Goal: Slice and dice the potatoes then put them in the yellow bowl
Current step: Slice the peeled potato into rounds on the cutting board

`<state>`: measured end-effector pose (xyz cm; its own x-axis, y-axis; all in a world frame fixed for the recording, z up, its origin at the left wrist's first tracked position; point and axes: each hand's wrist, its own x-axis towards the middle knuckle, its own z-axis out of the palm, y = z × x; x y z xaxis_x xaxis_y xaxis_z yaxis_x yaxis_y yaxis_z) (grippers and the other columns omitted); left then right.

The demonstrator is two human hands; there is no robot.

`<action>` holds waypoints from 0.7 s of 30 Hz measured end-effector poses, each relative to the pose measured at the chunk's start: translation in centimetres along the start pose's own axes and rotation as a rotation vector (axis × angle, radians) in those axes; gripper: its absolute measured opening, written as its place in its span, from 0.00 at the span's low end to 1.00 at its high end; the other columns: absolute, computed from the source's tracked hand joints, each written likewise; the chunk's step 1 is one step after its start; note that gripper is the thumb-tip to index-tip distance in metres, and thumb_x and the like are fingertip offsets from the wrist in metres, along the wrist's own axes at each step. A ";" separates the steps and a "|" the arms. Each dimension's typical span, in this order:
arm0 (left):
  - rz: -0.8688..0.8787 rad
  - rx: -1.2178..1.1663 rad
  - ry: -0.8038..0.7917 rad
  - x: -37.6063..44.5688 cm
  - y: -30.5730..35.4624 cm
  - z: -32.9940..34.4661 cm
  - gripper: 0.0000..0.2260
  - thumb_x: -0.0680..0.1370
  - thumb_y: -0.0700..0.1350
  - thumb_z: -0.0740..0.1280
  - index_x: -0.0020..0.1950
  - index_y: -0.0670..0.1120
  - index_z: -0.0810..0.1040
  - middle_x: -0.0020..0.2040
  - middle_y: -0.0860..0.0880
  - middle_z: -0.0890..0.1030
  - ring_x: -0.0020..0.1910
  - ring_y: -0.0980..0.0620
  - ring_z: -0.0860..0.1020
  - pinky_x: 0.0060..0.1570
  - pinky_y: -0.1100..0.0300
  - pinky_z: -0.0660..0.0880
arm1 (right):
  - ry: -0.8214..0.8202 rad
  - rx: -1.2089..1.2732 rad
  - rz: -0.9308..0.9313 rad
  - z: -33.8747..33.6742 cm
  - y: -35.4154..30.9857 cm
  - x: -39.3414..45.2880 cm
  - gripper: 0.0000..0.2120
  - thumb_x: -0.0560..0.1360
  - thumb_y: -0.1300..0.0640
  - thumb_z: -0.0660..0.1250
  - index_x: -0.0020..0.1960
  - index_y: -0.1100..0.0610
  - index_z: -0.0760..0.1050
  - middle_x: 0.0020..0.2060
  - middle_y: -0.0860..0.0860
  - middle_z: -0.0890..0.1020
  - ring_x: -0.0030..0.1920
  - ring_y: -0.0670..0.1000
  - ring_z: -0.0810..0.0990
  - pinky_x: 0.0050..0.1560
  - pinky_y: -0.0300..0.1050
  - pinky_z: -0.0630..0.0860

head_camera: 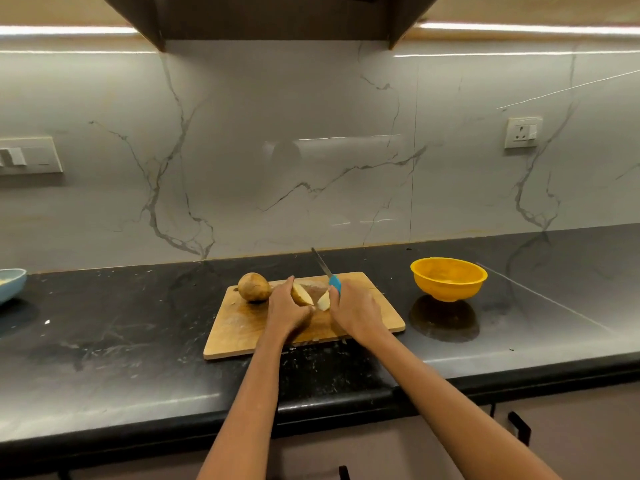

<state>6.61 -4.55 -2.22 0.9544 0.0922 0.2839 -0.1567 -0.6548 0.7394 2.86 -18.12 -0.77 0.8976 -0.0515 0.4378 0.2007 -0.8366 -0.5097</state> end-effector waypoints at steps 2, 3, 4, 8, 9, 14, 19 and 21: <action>0.007 0.105 0.002 0.6 -0.2 0.3 0.39 0.70 0.47 0.74 0.75 0.46 0.57 0.73 0.44 0.63 0.72 0.45 0.62 0.70 0.50 0.62 | 0.068 0.053 -0.021 0.6 -0.2 1.0 0.16 0.82 0.48 0.53 0.56 0.58 0.71 0.39 0.50 0.76 0.34 0.45 0.73 0.36 0.38 0.70; 0.013 0.153 0.005 0.8 -0.2 0.4 0.38 0.71 0.48 0.73 0.75 0.46 0.57 0.74 0.44 0.62 0.72 0.45 0.61 0.70 0.50 0.61 | 0.092 0.074 -0.027 1.0 -0.3 1.5 0.15 0.82 0.48 0.53 0.56 0.58 0.71 0.38 0.50 0.75 0.33 0.45 0.72 0.35 0.37 0.70; 0.018 0.185 0.009 1.1 -0.2 0.5 0.37 0.71 0.49 0.73 0.75 0.46 0.57 0.74 0.44 0.62 0.72 0.46 0.60 0.71 0.50 0.60 | 0.111 0.095 -0.031 1.5 -0.3 1.9 0.15 0.82 0.47 0.53 0.55 0.58 0.70 0.38 0.50 0.75 0.33 0.45 0.72 0.35 0.38 0.71; 0.050 0.209 0.052 1.4 0.0 1.0 0.34 0.71 0.50 0.72 0.72 0.49 0.61 0.70 0.45 0.63 0.69 0.46 0.63 0.68 0.51 0.63 | 0.142 0.186 -0.018 2.9 -0.2 3.2 0.15 0.82 0.48 0.54 0.55 0.59 0.70 0.36 0.49 0.75 0.32 0.44 0.72 0.35 0.36 0.70; 0.062 0.214 0.068 1.5 0.0 1.1 0.32 0.71 0.52 0.72 0.71 0.50 0.62 0.68 0.45 0.64 0.67 0.47 0.64 0.67 0.51 0.65 | 0.150 0.212 -0.002 2.9 -0.2 3.5 0.15 0.82 0.48 0.54 0.55 0.59 0.70 0.36 0.50 0.74 0.32 0.44 0.72 0.34 0.35 0.70; 0.131 0.163 0.057 1.5 0.0 1.2 0.21 0.76 0.54 0.65 0.66 0.48 0.69 0.63 0.46 0.70 0.61 0.49 0.70 0.62 0.55 0.69 | 0.171 0.309 0.054 3.0 0.2 3.9 0.16 0.82 0.48 0.53 0.54 0.60 0.71 0.36 0.51 0.75 0.33 0.45 0.72 0.35 0.34 0.71; 0.114 -0.073 0.012 0.5 0.1 0.4 0.17 0.78 0.51 0.63 0.64 0.47 0.70 0.59 0.46 0.76 0.56 0.51 0.75 0.59 0.53 0.74 | 0.169 0.352 0.036 2.2 0.4 3.0 0.15 0.82 0.50 0.54 0.52 0.61 0.71 0.35 0.51 0.73 0.32 0.45 0.70 0.31 0.31 0.66; 0.106 -0.113 0.003 0.0 -0.2 -0.2 0.16 0.78 0.49 0.64 0.64 0.47 0.71 0.59 0.47 0.76 0.55 0.52 0.74 0.58 0.55 0.73 | 0.158 0.373 0.033 1.9 0.2 2.4 0.15 0.82 0.50 0.54 0.51 0.62 0.72 0.33 0.49 0.71 0.32 0.45 0.69 0.31 0.32 0.66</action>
<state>6.61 -4.30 -2.25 0.9303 0.0294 0.3655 -0.2841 -0.5723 0.7693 5.78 -17.38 -1.29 0.8402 -0.1826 0.5107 0.3278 -0.5793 -0.7463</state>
